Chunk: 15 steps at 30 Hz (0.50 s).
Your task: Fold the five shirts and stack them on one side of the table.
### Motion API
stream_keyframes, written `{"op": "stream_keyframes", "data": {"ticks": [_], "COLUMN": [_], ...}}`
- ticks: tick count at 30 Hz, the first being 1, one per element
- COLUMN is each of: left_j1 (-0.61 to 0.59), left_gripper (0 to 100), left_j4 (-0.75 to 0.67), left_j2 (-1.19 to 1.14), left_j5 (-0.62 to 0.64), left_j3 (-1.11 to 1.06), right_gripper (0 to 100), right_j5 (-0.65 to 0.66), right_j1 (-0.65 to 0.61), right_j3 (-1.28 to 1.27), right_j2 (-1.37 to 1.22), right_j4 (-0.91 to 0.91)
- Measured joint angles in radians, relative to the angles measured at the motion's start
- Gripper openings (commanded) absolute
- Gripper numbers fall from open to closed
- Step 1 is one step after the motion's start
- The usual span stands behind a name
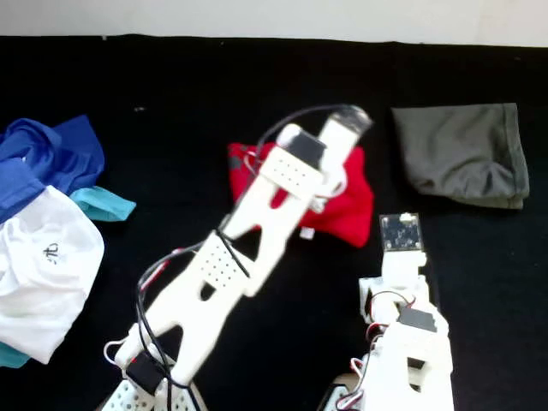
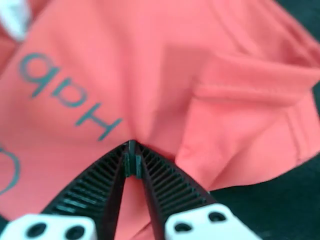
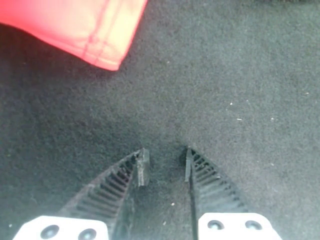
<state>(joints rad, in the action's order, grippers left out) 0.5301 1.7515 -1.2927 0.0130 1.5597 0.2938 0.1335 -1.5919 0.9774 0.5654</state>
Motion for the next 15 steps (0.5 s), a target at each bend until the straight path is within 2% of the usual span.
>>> {"op": "stream_keyframes", "data": {"ticks": [8, 13, 15], "left_j1": [0.089, 0.068, 0.029], "left_gripper": [1, 1, 1], "left_j4": [0.006, 0.003, -0.054], "left_j2": [0.087, 0.172, 0.172], "left_j5": [0.000, 0.000, 0.000], "left_j3": [0.000, 0.000, 0.000], "right_gripper": [13.0, 13.0, 13.0], "right_j5": [0.000, 0.000, 0.000], "right_j1": [0.000, 0.000, 0.000], "right_j3": [0.000, 0.000, 0.000], "right_j2": [0.000, 0.000, 0.000], "right_j4": [0.000, 0.000, 0.000]}}
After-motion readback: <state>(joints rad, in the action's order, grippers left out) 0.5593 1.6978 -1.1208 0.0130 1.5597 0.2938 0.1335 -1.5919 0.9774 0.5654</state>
